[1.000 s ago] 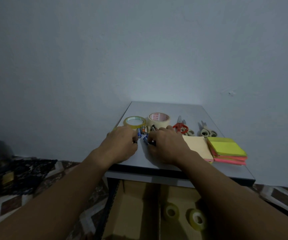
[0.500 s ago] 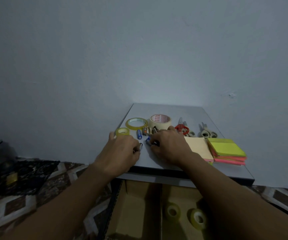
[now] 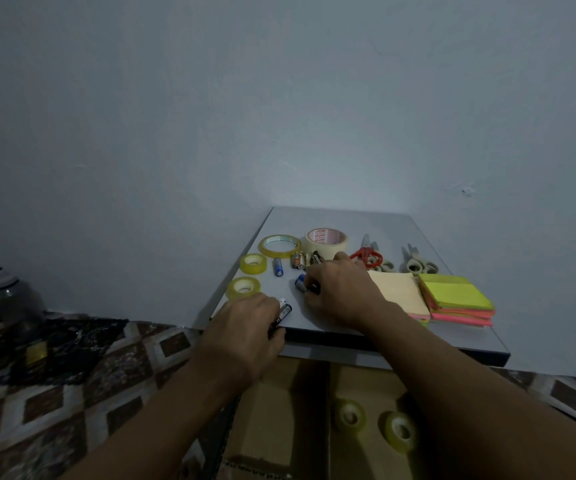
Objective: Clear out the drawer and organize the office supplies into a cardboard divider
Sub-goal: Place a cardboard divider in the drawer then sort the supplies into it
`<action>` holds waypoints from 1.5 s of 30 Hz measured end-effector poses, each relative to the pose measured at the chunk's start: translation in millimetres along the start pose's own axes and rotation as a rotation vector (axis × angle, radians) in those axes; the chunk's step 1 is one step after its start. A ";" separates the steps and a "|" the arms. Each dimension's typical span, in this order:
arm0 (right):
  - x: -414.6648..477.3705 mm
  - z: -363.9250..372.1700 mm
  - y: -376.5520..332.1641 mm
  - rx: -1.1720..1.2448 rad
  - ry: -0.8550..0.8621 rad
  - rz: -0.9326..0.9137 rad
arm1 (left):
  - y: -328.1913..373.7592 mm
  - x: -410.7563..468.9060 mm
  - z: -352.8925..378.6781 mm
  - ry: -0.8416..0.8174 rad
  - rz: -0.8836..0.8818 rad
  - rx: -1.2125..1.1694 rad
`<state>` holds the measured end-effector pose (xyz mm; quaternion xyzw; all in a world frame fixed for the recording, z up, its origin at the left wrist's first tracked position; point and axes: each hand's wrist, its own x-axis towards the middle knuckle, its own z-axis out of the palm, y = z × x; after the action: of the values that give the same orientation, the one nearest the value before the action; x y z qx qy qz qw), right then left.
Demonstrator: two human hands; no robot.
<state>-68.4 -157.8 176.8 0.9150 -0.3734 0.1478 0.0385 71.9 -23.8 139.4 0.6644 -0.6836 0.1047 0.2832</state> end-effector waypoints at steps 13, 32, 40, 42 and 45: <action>-1.8 -0.9 -10.7 -0.129 -0.030 -0.042 | -4.8 -7.4 -4.8 0.064 -0.013 -0.102; -16.0 -10.9 -22.0 0.292 0.159 0.102 | 13.5 -35.3 -5.6 0.234 -0.376 -0.433; -62.3 -26.6 -25.1 0.472 0.266 0.187 | 37.5 -98.0 -3.2 0.126 -0.710 -0.544; -76.3 -27.8 -25.4 0.510 0.254 0.204 | 45.3 -116.9 -2.1 0.056 -0.761 -0.510; -94.3 -27.0 -25.9 0.534 0.237 0.221 | 54.0 -139.1 2.2 -0.060 -0.875 -0.522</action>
<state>-120.8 -71.0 175.3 0.8231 -0.4112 0.3498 -0.1763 13.1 98.3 77.0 0.7984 -0.3526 -0.2168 0.4373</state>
